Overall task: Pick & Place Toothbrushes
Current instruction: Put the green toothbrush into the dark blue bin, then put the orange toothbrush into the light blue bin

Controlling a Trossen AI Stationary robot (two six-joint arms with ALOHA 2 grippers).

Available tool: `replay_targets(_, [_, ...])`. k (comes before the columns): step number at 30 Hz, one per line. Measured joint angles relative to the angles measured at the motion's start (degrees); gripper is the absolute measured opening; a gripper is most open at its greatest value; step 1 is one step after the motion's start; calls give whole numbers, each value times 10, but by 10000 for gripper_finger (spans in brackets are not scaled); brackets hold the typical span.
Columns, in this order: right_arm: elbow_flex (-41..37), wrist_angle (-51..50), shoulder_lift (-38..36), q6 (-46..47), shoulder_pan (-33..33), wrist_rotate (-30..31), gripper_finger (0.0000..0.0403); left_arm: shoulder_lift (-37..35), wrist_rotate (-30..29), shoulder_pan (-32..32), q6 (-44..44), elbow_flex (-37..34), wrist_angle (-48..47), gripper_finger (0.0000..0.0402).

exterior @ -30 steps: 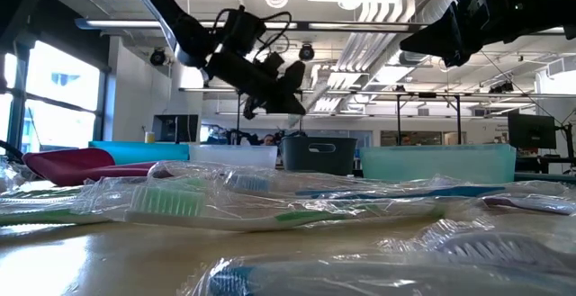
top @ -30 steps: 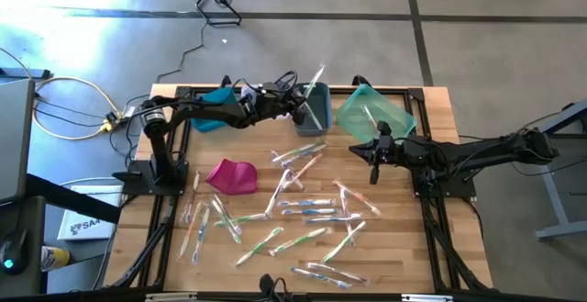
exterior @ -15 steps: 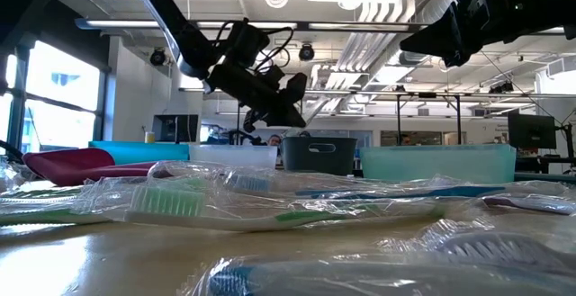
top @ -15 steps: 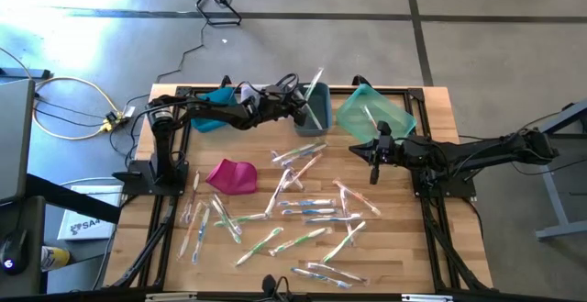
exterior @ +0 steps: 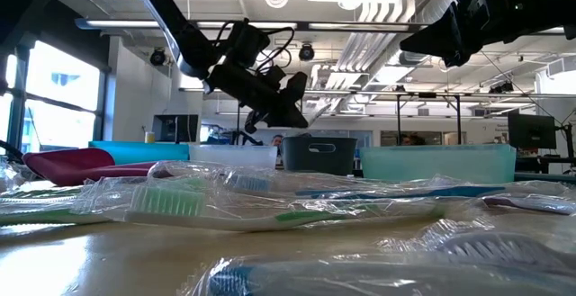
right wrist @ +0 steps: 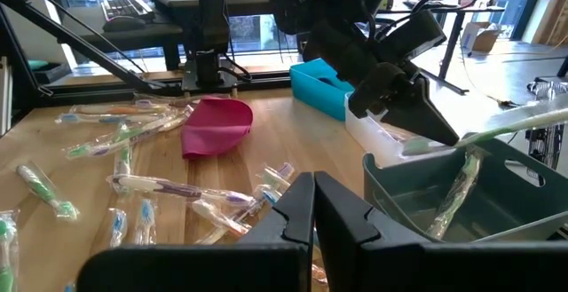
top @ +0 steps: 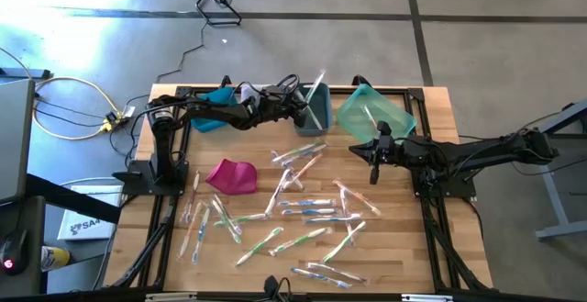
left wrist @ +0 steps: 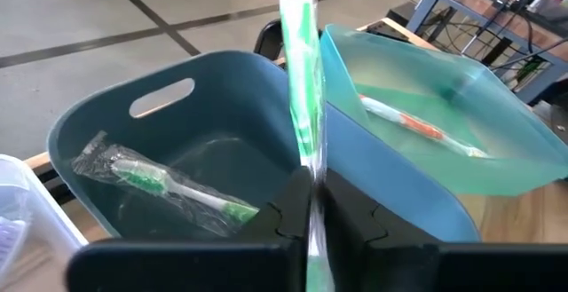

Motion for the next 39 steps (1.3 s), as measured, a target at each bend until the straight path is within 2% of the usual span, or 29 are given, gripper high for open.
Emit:
replay_targets(9, [0, 0, 0, 0, 0, 0, 4, 0, 6, 0, 0, 0, 0, 112])
replay_targets(14, [0, 0, 0, 0, 0, 0, 4, 0, 3, 0, 0, 0, 0, 132])
replay_targets(26, [0, 0, 0, 0, 0, 0, 4, 0, 3, 0, 29, 0, 0, 134])
replay_targets(31, [0, -2, 0, 0, 0, 0, 4, 0, 37, -4, 30, 0, -1, 130])
replay_targets(34, [0, -7, 0, 0, 0, 0, 4, -8, 38, -13, 37, -1, -10, 111])
replay_targets(39, [0, -20, 0, 0, 0, 0, 4, -42, 37, -26, 78, -1, -60, 52])
